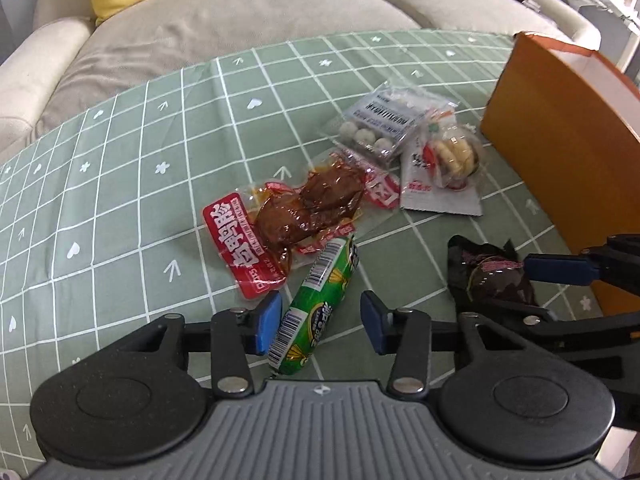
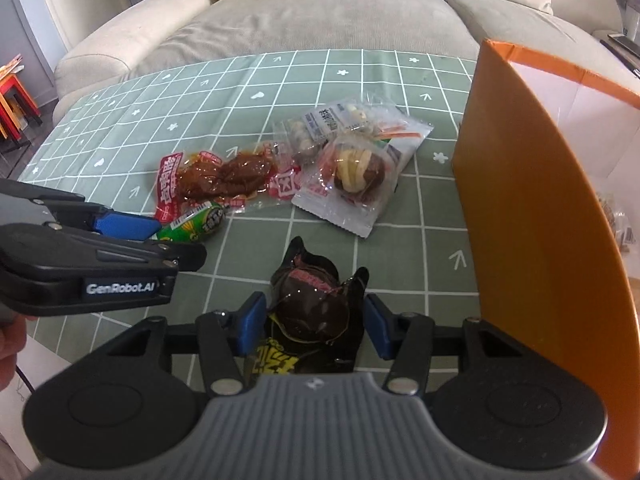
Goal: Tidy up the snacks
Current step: 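Grasp the green sausage stick with the left gripper while the right gripper grasps the dark wrapped snack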
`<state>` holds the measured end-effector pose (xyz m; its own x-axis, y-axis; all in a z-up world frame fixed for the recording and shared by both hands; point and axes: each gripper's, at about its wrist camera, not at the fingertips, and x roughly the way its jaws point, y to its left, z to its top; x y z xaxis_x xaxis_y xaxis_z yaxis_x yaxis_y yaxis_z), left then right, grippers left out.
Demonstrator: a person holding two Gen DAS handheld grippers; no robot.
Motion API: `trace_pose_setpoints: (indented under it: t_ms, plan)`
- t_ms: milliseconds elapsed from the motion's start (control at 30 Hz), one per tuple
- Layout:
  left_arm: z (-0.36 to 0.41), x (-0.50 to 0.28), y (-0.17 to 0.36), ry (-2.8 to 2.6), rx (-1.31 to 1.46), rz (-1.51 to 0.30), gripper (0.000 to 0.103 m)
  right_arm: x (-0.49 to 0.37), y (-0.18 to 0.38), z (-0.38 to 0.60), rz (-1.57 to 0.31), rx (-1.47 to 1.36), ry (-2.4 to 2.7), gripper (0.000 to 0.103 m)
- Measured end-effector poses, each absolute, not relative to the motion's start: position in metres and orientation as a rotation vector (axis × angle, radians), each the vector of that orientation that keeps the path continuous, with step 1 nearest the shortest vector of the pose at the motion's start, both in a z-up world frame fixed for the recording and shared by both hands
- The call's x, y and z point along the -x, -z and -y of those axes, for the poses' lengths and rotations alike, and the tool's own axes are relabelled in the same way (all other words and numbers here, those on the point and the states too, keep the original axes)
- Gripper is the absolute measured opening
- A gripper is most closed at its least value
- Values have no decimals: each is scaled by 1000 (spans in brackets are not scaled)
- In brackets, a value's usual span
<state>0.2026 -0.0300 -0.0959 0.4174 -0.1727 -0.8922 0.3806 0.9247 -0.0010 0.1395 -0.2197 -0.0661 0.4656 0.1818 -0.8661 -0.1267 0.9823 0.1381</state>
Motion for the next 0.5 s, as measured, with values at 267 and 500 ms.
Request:
trace_pose_setpoints:
  t_ms: [267,500]
  plan:
    - [34,-209,98,324,-206,-1121,38,-142,70,222,-1099,-93,-195,54]
    - [32,-195,95,294,-200,-1156,33,-136,69,226,-1131,-121,-212,49]
